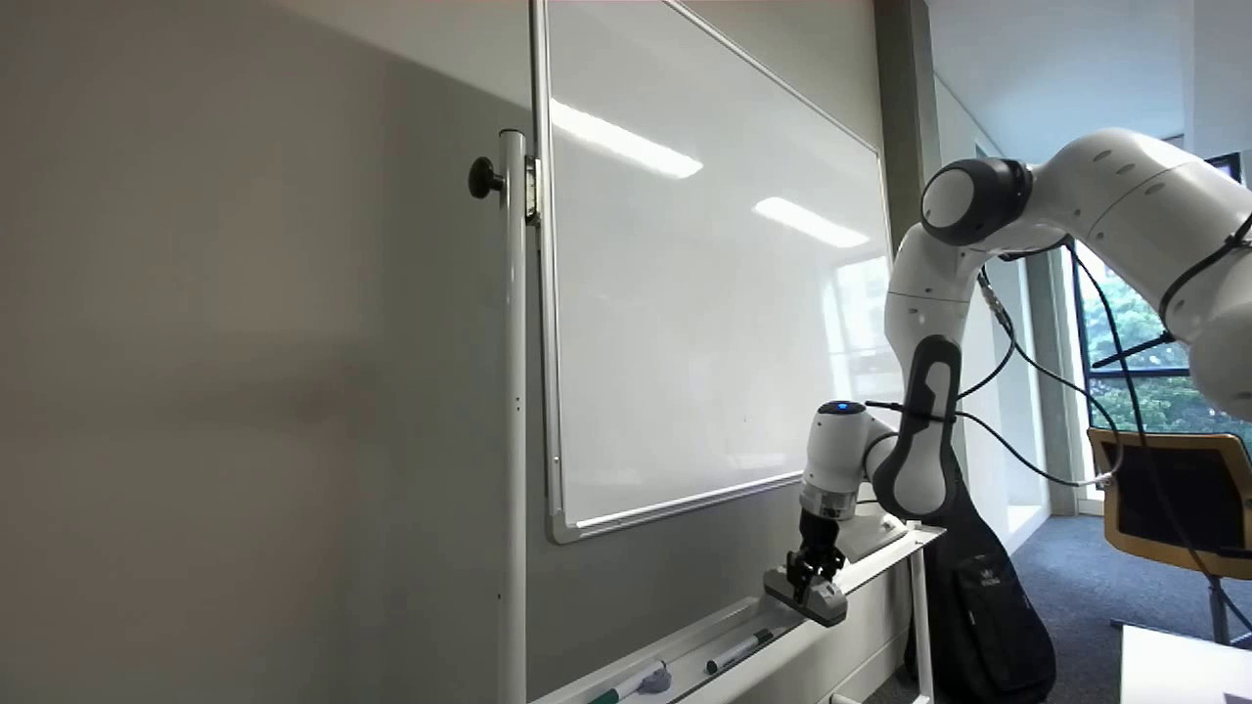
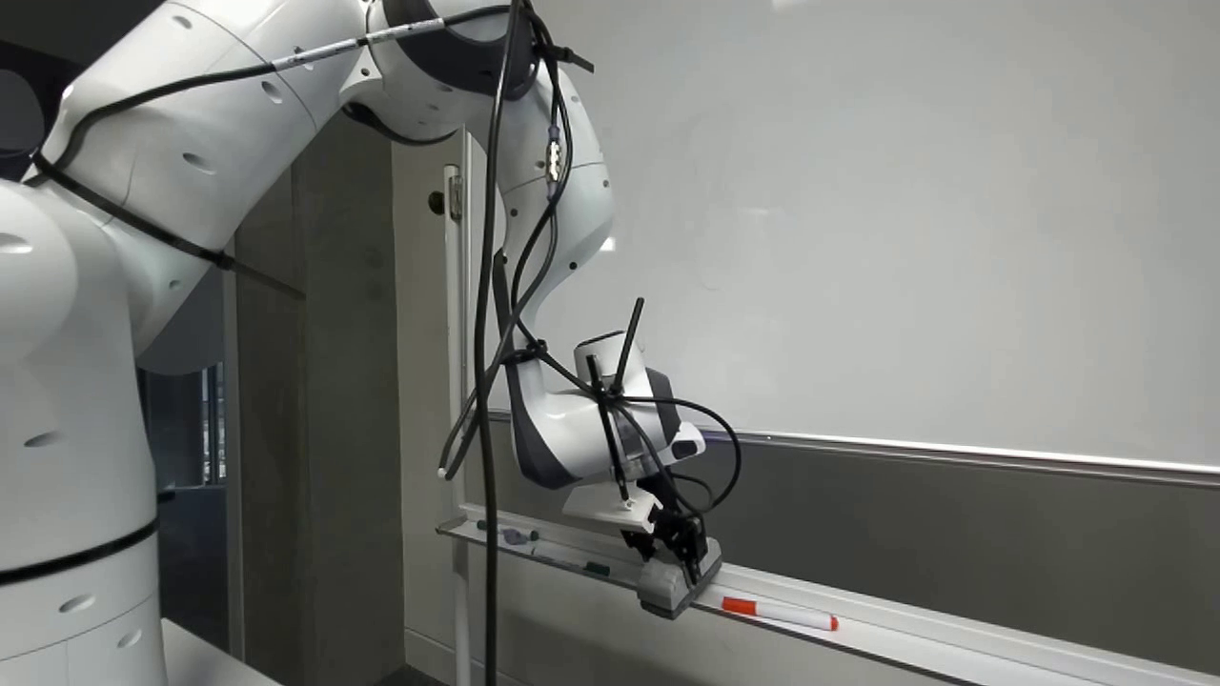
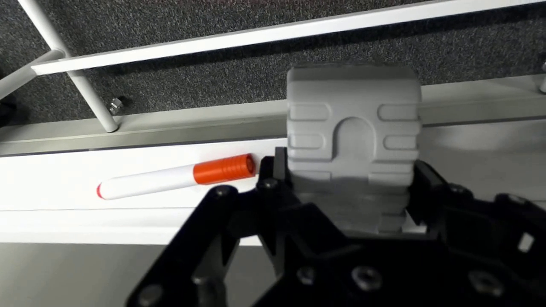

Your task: Move the eraser to the left

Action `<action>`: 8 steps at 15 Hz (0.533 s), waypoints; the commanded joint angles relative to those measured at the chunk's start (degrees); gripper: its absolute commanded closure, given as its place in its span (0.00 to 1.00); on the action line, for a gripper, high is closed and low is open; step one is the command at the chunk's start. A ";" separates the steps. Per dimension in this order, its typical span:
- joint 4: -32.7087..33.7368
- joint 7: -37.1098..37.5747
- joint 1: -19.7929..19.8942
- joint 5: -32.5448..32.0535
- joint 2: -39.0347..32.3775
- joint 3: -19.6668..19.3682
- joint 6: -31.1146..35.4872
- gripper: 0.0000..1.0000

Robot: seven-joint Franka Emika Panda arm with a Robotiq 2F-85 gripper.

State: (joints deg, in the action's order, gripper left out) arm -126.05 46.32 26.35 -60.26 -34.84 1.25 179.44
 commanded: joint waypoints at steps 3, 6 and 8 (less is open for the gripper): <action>0.70 -0.46 -0.45 -1.43 -0.82 -0.96 1.26 0.63; -1.11 0.47 -1.17 -1.11 1.70 -1.40 -1.30 0.63; -2.74 0.61 -1.11 -1.36 3.94 -1.69 -1.47 0.63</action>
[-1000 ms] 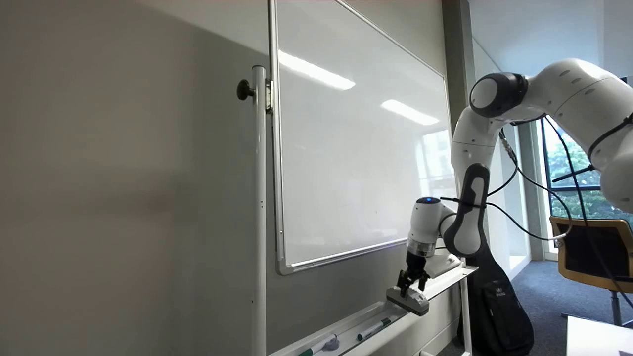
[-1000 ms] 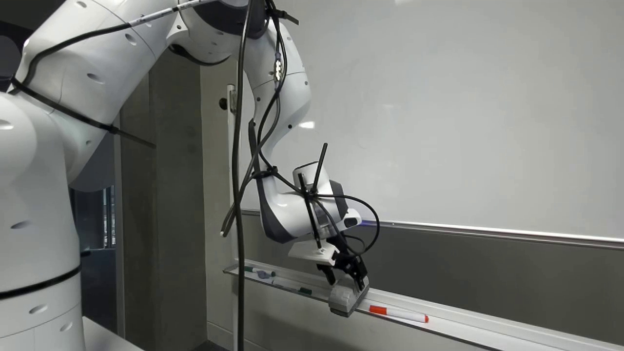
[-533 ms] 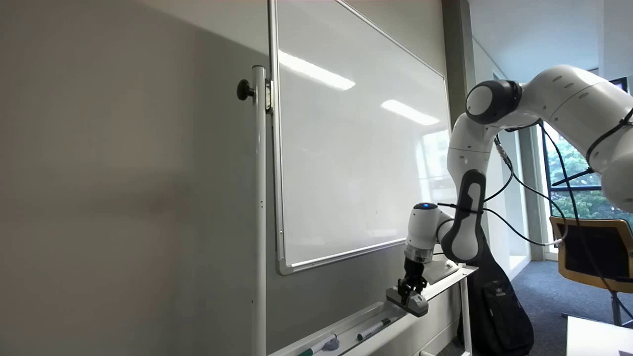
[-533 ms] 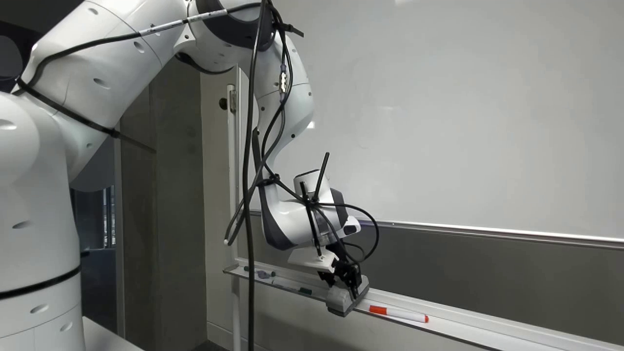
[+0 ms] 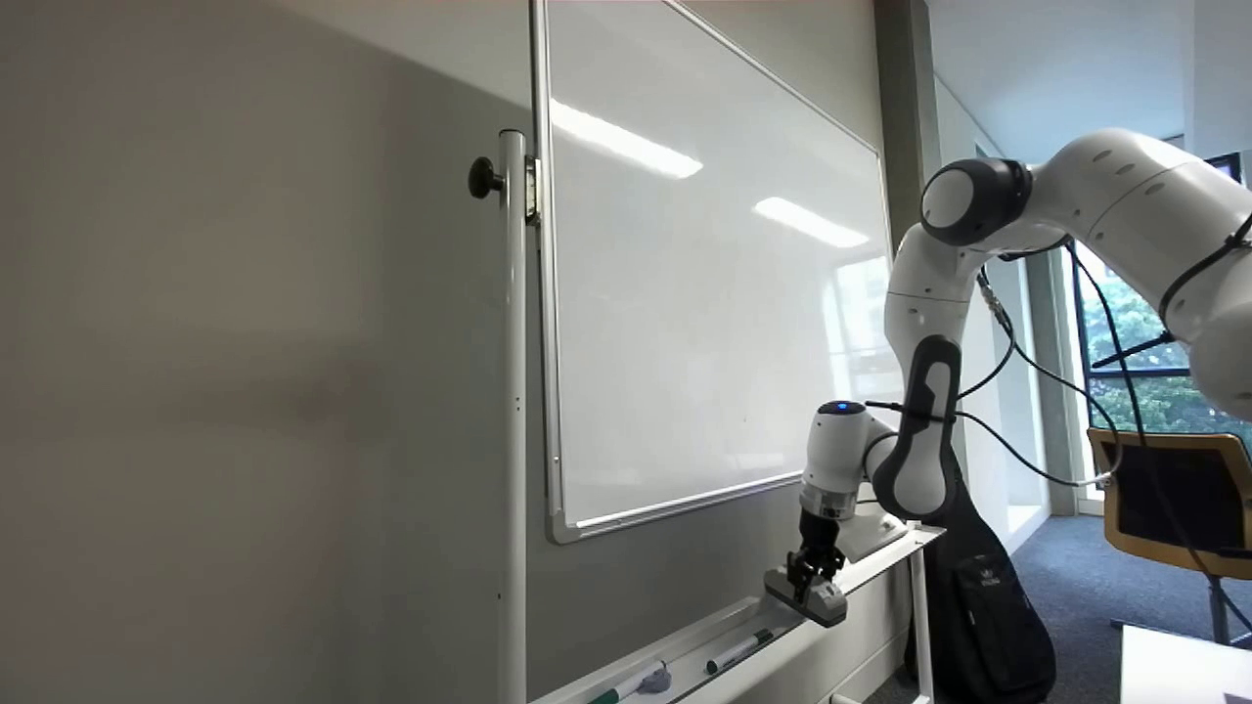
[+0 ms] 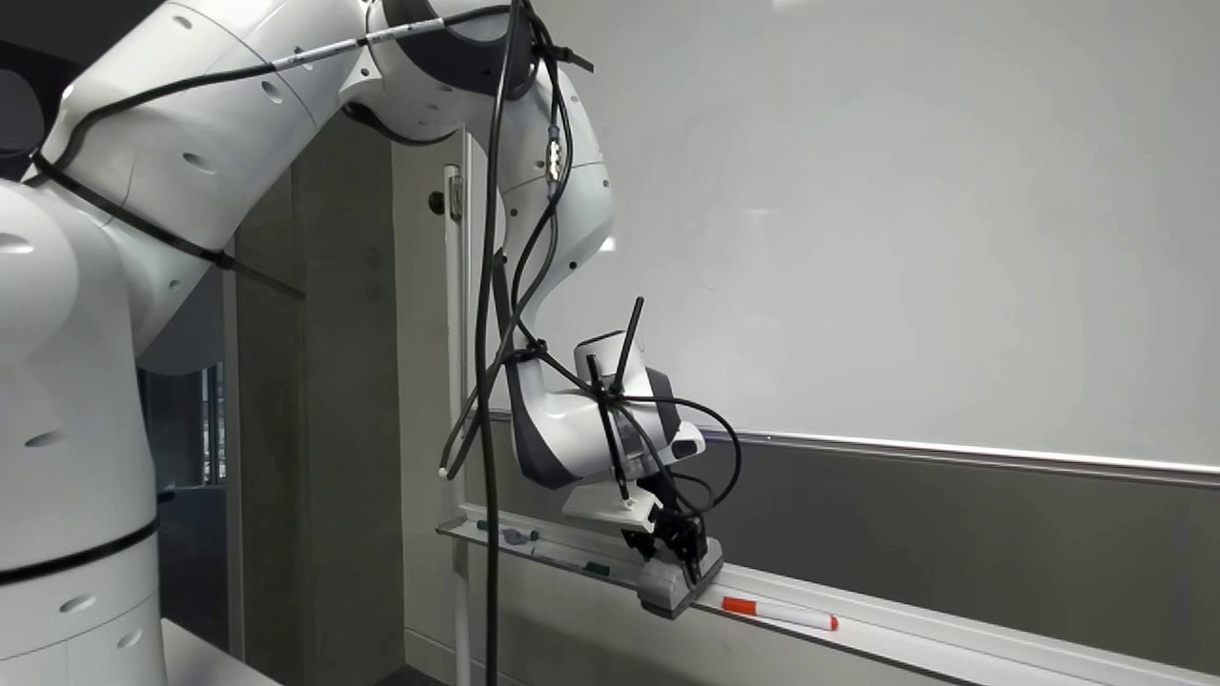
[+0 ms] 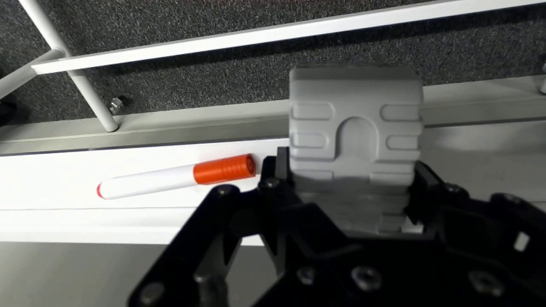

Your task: Move the eraser to the left

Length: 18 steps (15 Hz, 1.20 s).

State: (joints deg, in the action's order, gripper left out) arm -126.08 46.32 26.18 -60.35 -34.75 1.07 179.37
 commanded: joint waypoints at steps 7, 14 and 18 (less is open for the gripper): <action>-8.93 -2.43 2.19 1.16 6.96 3.99 -1.13 0.63; -13.02 -27.27 -7.02 30.36 9.79 4.44 -2.08 0.63; -12.86 -39.43 -12.03 44.25 13.03 3.02 -4.50 0.63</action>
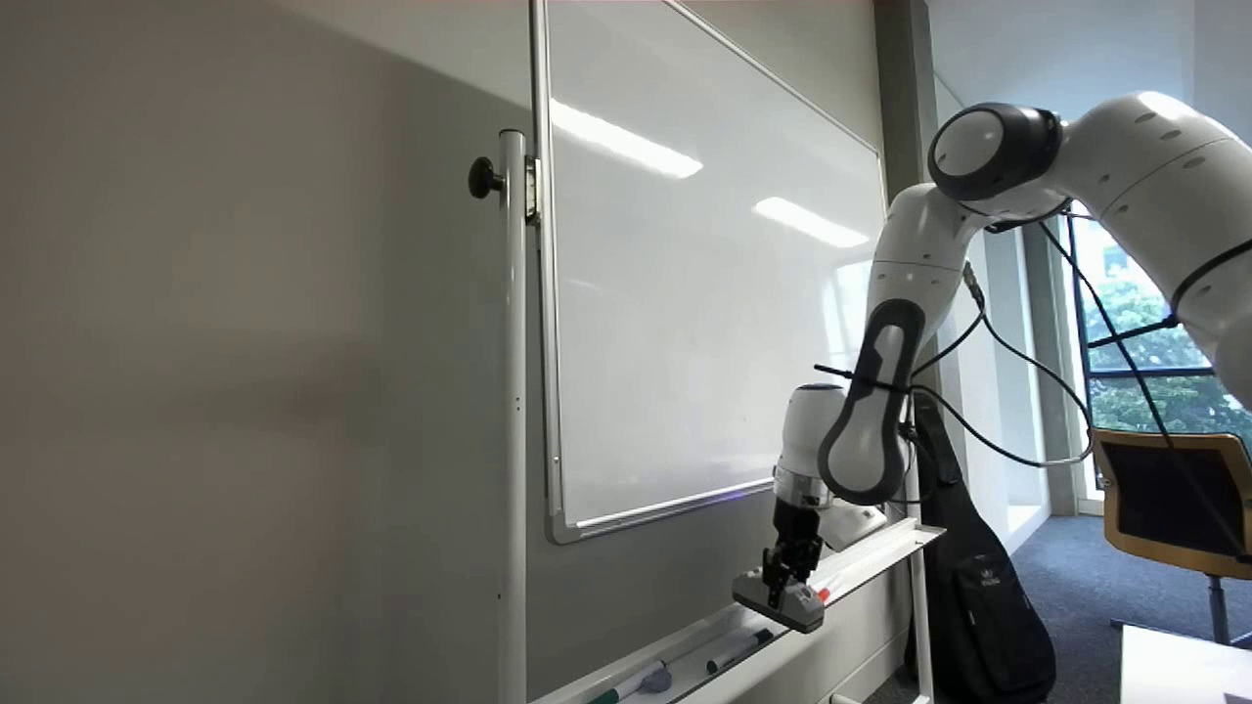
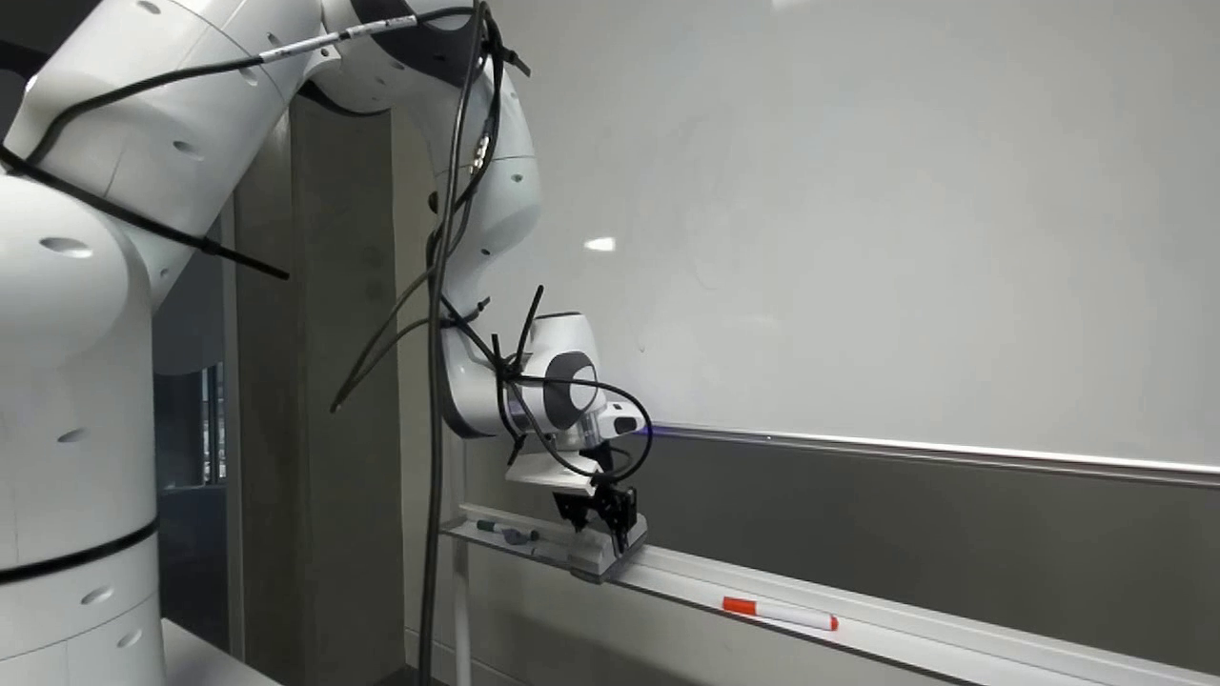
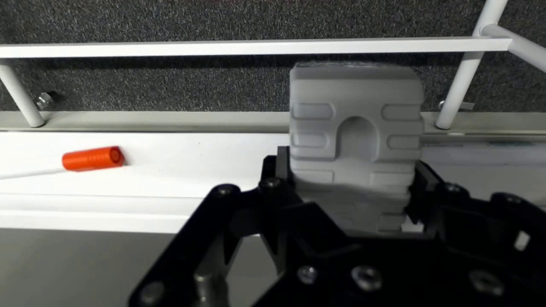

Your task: Move the eraser to the left

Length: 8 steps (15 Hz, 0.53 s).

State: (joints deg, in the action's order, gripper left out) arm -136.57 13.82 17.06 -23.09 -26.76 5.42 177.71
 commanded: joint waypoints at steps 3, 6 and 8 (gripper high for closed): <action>-1.61 -11.50 -5.71 11.93 6.50 -1.90 -4.82 0.63; 0.06 -13.96 -8.13 14.46 6.64 -1.50 -6.81 0.63; 2.15 -15.41 -8.96 16.51 5.68 0.55 -8.65 0.63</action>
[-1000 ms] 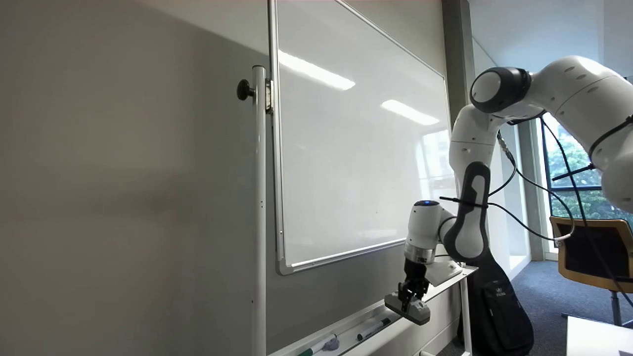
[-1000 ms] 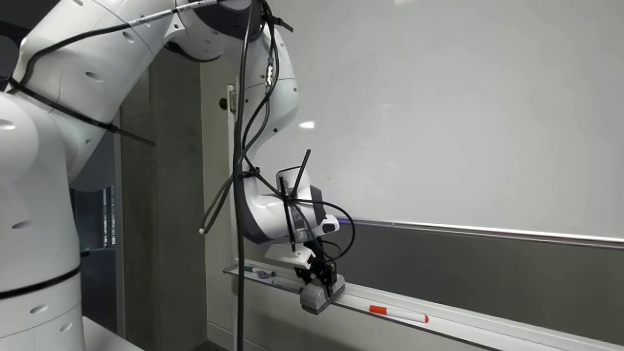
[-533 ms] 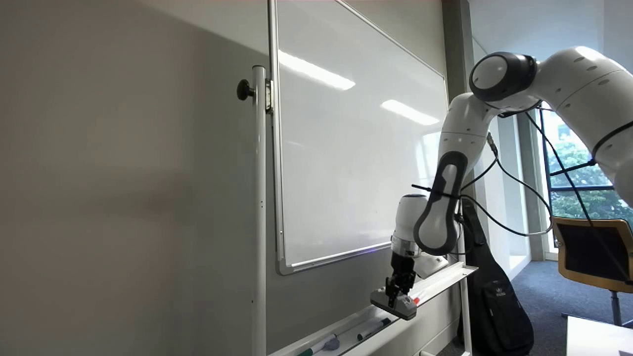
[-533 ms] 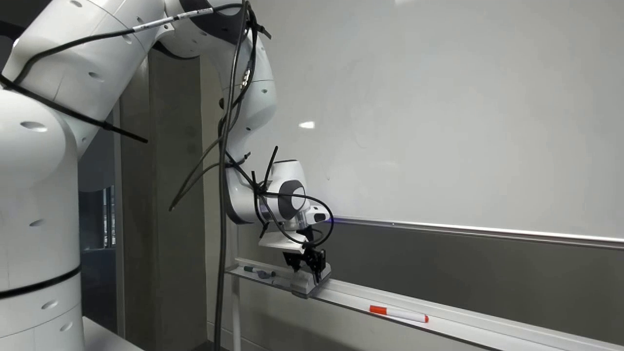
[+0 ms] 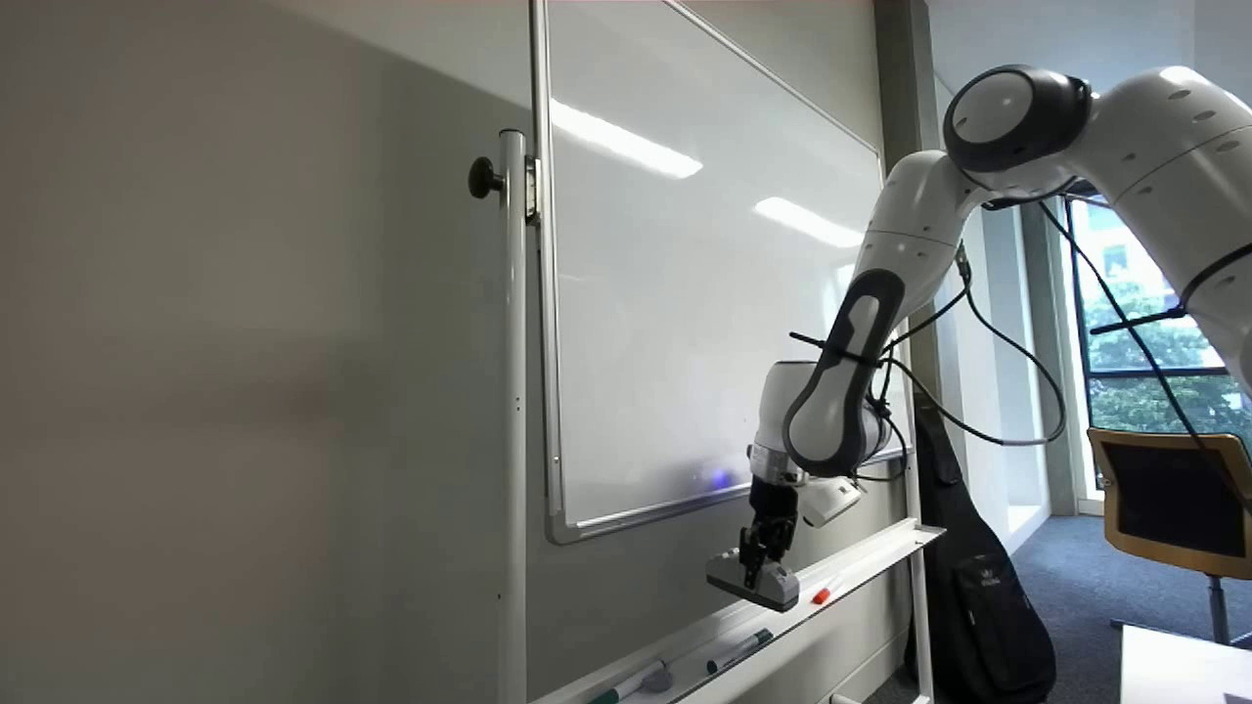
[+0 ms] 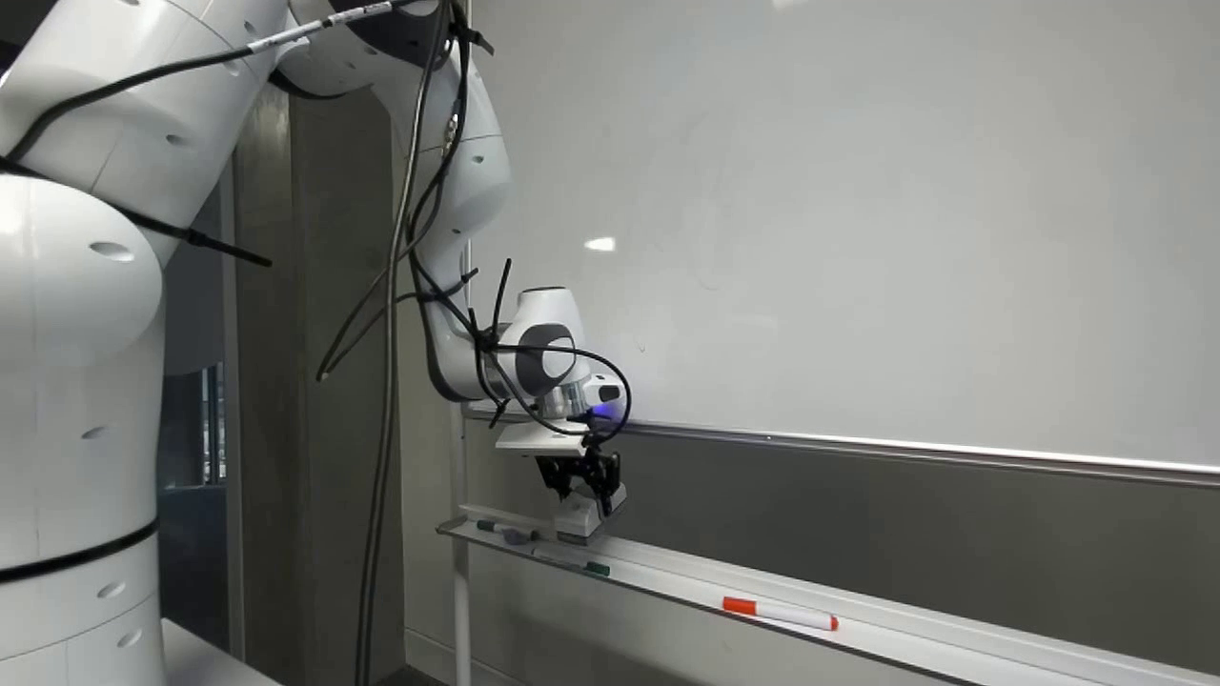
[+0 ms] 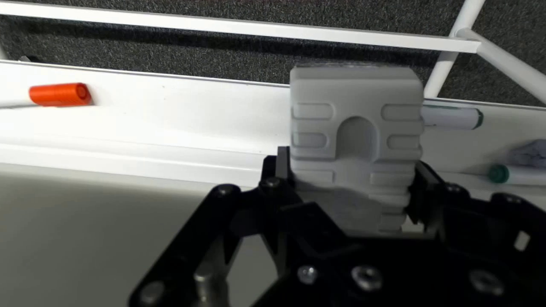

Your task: Move the eraser to the left

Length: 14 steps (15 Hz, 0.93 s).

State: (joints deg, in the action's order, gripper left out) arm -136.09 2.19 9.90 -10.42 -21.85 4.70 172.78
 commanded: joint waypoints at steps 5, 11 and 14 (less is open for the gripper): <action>10.15 -0.83 -6.62 10.20 -3.01 1.88 -12.95 0.63; 15.66 1.19 -10.63 13.88 -6.72 1.52 -20.61 0.63; 16.13 2.86 -11.73 14.29 -7.84 0.95 -21.11 0.63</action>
State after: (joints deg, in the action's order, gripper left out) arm -124.97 4.96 -0.68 2.68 -26.83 6.80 154.30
